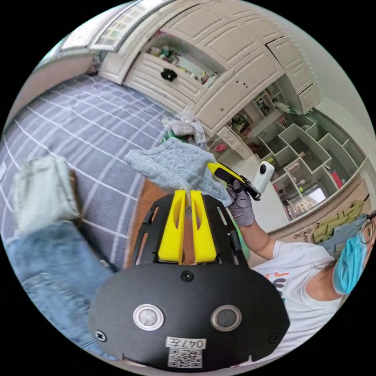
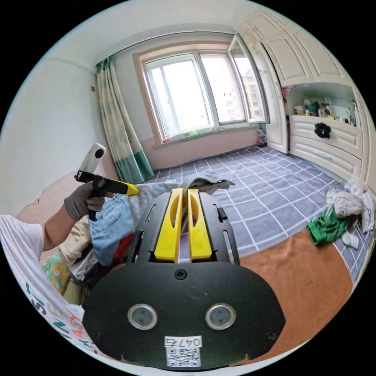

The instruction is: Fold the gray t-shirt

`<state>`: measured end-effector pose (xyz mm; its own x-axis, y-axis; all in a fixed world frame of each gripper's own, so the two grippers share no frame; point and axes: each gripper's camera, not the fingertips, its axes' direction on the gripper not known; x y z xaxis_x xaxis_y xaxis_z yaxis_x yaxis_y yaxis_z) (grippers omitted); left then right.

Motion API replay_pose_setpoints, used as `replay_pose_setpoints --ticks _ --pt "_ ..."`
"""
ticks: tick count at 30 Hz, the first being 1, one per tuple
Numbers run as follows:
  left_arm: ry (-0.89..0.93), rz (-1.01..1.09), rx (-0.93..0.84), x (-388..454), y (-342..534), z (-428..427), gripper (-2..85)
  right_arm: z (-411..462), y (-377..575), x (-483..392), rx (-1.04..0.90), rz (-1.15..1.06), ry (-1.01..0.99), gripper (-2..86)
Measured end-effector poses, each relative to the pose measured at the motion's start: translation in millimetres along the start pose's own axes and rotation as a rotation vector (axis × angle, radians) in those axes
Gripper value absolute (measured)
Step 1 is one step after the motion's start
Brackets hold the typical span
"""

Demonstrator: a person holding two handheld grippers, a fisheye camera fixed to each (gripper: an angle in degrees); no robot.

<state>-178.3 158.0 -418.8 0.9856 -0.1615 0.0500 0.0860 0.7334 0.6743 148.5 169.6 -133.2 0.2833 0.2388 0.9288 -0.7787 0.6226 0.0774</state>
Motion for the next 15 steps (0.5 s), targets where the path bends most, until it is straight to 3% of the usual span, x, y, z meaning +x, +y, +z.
replay_pose_setpoints --ticks 5,7,9,11,15 --pt "-0.254 -0.17 0.098 -122.7 -17.0 -163.4 1.5 127.8 -91.3 -8.1 0.01 0.015 -0.111 0.0" --pt "-0.435 -0.345 0.114 -200.8 6.2 -214.7 6.6 189.1 -101.9 -5.0 -0.059 0.042 -0.108 1.2" --pt "-0.549 -0.482 0.099 -251.7 37.9 -248.1 15.1 269.7 -89.8 8.1 -0.262 0.08 -0.075 7.7" --pt "-0.509 -0.576 0.113 -283.8 77.6 -283.2 22.5 294.6 -65.6 26.1 -0.355 0.121 -0.096 9.6" --pt "-0.36 -0.498 0.368 -254.7 173.6 -381.8 18.9 230.1 8.4 75.8 -0.309 0.166 -0.095 7.7"
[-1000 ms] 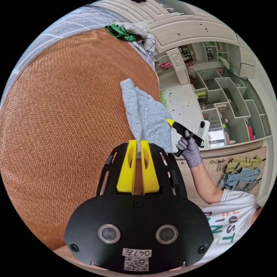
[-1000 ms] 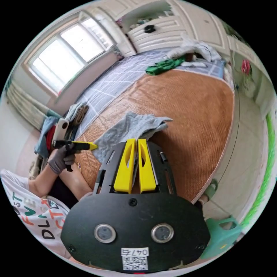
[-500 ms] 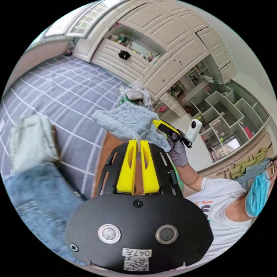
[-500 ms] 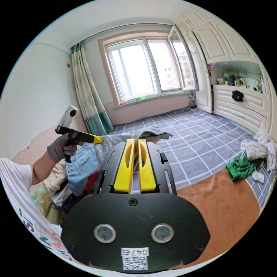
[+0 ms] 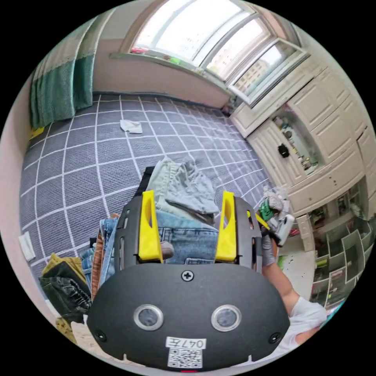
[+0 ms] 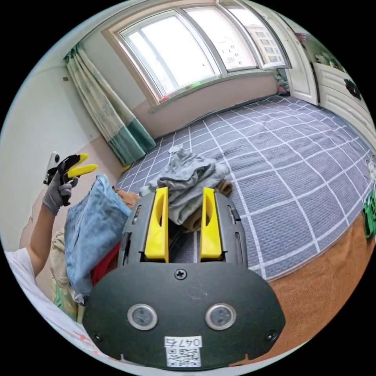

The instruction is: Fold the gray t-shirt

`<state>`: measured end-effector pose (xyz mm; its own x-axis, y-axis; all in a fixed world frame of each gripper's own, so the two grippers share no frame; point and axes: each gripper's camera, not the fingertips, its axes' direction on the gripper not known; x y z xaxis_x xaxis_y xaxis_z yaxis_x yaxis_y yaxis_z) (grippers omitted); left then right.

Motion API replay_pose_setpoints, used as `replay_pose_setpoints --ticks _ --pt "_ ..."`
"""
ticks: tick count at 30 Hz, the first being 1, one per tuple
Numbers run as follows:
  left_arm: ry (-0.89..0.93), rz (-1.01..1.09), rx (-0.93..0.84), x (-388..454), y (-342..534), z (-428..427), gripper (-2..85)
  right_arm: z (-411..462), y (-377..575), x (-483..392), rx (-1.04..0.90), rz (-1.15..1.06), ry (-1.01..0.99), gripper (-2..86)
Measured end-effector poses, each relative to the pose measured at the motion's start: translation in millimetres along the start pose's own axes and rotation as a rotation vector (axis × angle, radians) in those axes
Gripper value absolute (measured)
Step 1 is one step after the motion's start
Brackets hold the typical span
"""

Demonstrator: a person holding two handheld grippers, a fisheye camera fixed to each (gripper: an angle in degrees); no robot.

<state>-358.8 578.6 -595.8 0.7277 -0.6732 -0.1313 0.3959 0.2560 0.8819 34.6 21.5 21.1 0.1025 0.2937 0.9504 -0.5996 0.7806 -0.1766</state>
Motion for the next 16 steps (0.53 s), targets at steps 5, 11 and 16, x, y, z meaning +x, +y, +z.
replay_pose_setpoints --ticks 5,11,16 --pt "0.012 0.197 0.227 32.6 79.3 -154.8 8.4 -92.2 134.0 54.6 -0.1 0.109 -0.065 0.8" --pt "-0.396 0.3 0.522 107.7 224.0 -266.9 10.9 -177.9 249.5 42.1 -0.107 0.262 -0.013 -0.5" --pt "-0.423 0.417 0.545 143.0 297.7 -307.3 6.7 -204.6 212.6 -45.4 -0.018 -0.046 -0.108 3.8"
